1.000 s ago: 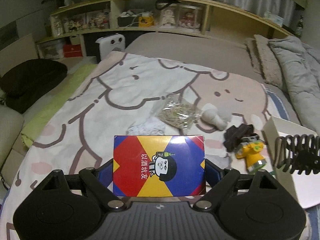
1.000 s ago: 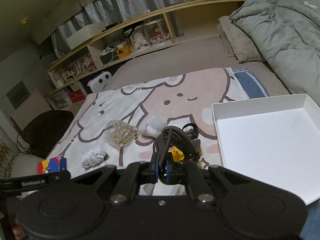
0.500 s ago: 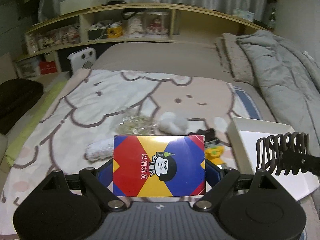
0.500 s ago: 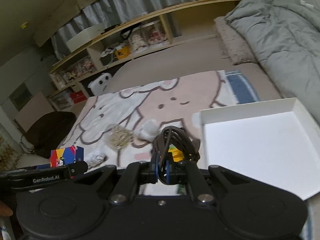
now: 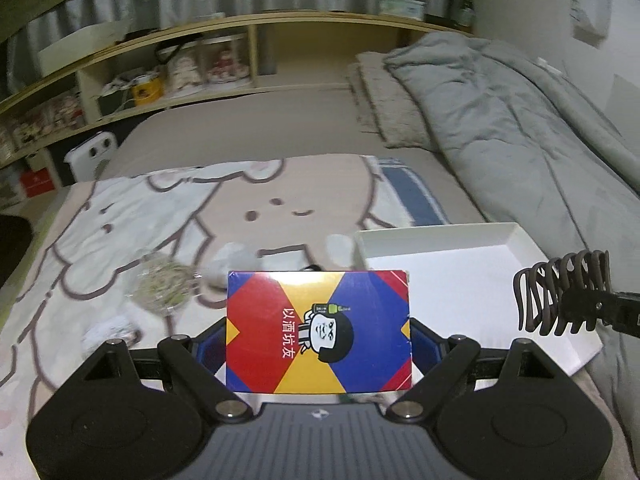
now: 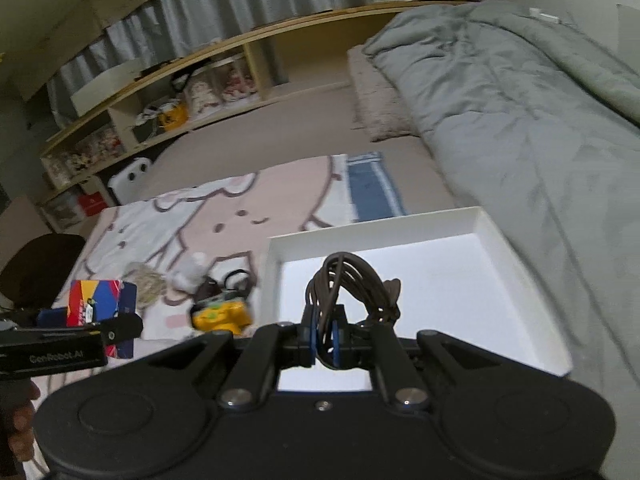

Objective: Organize objects
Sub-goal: 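Lift the card box and coiled cable and carry both toward the white box, then lower the card box and coiled cable into the white box and open both tools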

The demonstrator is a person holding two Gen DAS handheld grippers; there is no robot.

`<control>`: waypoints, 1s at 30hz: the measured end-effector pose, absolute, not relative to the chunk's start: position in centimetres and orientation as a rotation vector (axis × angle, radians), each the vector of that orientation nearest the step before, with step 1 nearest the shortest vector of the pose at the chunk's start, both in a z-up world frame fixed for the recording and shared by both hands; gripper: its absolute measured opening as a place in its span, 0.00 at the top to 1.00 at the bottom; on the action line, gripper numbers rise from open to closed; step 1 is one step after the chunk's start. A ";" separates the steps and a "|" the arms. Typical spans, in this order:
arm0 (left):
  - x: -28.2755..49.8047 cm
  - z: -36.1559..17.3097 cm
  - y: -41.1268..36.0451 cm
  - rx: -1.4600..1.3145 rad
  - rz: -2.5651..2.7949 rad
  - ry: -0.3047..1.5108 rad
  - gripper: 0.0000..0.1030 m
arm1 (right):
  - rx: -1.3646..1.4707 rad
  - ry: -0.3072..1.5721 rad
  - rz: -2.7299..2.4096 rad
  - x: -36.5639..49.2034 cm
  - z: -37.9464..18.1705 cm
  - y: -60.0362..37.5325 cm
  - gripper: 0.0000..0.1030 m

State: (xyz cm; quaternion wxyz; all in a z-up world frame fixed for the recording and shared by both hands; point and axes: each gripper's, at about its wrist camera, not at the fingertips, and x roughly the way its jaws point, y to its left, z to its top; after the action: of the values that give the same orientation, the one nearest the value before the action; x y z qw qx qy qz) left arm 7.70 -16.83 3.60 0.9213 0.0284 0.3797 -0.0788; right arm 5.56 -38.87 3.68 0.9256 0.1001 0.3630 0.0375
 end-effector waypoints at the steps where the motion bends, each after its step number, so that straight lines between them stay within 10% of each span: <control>1: 7.7 3.5 -17.4 0.060 -0.170 0.781 0.14 | 0.202 0.749 0.065 5.6 3.6 -39.5 0.92; 30: 11.7 -5.3 -27.6 -0.128 -0.312 1.092 0.14 | 0.333 0.934 -0.010 7.2 -2.8 -48.9 0.92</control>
State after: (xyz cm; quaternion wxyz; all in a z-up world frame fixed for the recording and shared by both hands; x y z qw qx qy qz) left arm 11.73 -27.61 -5.28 0.8413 -0.0606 0.5166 -0.1474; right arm 7.20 -48.85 -2.84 0.8794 0.1600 0.4483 -0.0048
